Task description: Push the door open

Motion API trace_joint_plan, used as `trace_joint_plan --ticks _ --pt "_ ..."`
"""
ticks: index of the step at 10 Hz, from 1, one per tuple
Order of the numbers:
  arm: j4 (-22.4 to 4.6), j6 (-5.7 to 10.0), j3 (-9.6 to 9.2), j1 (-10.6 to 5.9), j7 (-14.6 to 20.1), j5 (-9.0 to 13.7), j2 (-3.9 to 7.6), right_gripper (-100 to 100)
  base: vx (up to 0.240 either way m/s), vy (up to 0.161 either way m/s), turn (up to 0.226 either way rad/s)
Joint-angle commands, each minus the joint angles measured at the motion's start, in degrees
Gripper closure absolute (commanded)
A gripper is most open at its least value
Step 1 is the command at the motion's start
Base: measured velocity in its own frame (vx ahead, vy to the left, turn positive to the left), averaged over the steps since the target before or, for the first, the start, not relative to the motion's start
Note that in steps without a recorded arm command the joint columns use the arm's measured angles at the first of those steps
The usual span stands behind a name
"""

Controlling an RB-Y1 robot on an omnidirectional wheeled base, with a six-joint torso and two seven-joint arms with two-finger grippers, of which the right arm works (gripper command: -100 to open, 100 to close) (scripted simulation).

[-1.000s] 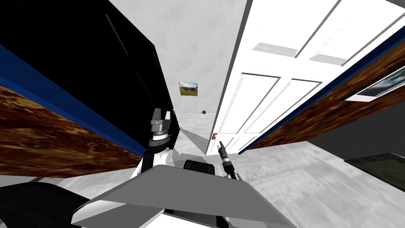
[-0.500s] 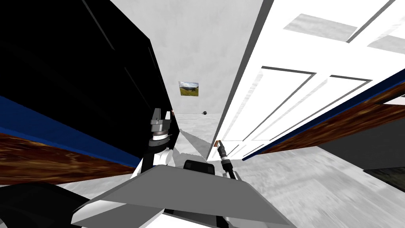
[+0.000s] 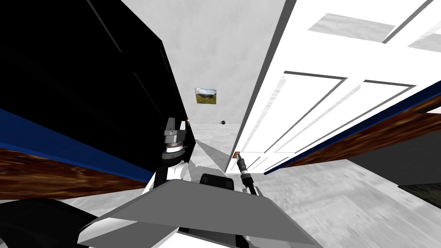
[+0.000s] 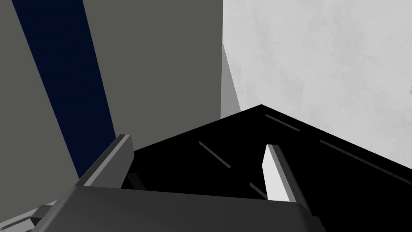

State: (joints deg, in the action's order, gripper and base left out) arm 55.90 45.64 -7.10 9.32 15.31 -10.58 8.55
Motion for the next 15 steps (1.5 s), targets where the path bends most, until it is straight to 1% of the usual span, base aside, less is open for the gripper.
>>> trace_joint_plan --ticks 1,2,3,4,7,10,11,14,15 --pt "0.1 0.11 0.05 0.02 0.0 0.0 0.02 100 -0.007 0.0 -0.004" --pt "0.1 0.11 0.05 0.02 0.0 0.0 0.02 100 0.0 0.0 0.0" --pt "-0.4 -0.15 0.7 -0.19 -0.4 0.4 -0.13 100 0.096 0.028 -0.035" --pt "-0.4 -0.17 0.89 -0.27 -0.5 0.5 -0.17 100 0.158 0.043 -0.038" --pt "-1.0 -0.38 2.28 -0.83 -1.3 1.2 -0.45 100 0.17 0.056 -0.025" --pt "-1.9 -0.72 4.55 -1.74 -2.5 2.3 -0.92 100 0.189 0.063 -0.055" --pt "-2.1 -0.78 4.99 -1.92 -2.7 2.6 -1.02 100 0.16 0.07 -0.03" --pt "-3.0 -1.12 7.27 -2.84 -4.0 3.7 -1.51 100 0.151 0.087 -0.068" --pt "-3.2 -1.19 7.75 -3.03 -4.2 4.0 -1.61 100 0.128 0.062 -0.051"
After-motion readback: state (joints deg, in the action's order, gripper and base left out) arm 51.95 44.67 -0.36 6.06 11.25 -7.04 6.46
